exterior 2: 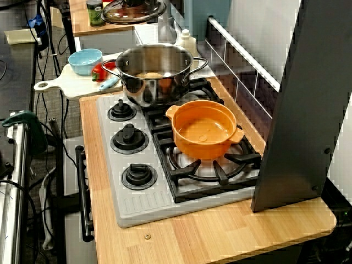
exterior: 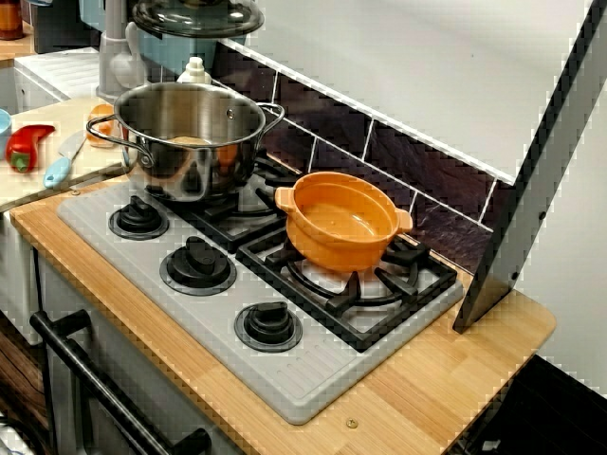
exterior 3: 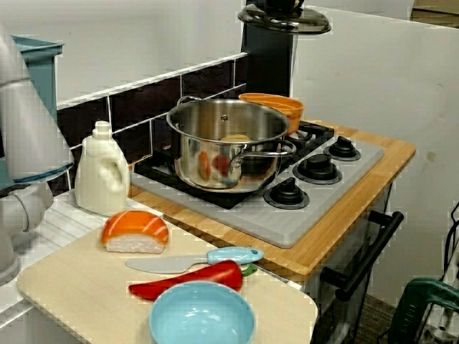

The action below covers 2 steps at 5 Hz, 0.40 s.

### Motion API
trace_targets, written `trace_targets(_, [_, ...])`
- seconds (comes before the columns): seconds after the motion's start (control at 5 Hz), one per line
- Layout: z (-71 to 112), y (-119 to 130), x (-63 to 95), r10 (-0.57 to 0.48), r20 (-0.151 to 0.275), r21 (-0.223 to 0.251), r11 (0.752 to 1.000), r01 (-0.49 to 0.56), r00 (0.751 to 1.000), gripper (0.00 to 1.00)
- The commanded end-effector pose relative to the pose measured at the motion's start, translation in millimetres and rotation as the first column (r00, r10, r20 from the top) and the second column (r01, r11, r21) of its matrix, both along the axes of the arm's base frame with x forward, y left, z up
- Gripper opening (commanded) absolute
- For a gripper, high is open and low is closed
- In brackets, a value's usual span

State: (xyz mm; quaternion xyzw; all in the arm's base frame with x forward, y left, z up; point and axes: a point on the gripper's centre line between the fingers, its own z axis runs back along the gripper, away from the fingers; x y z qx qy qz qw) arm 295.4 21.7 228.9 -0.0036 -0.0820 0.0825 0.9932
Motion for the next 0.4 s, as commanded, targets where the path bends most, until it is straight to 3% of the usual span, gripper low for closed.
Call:
trace_targets(0.0, [14.1, 20.8, -0.3, 0.05, 0.069, 0.0, 0.999, -0.05, 0.996, 0.0])
trace_targets(0.2, [14.5, 29.0, 1.2, 0.069, 0.081, 0.001, 0.998, -0.069, 0.994, 0.0])
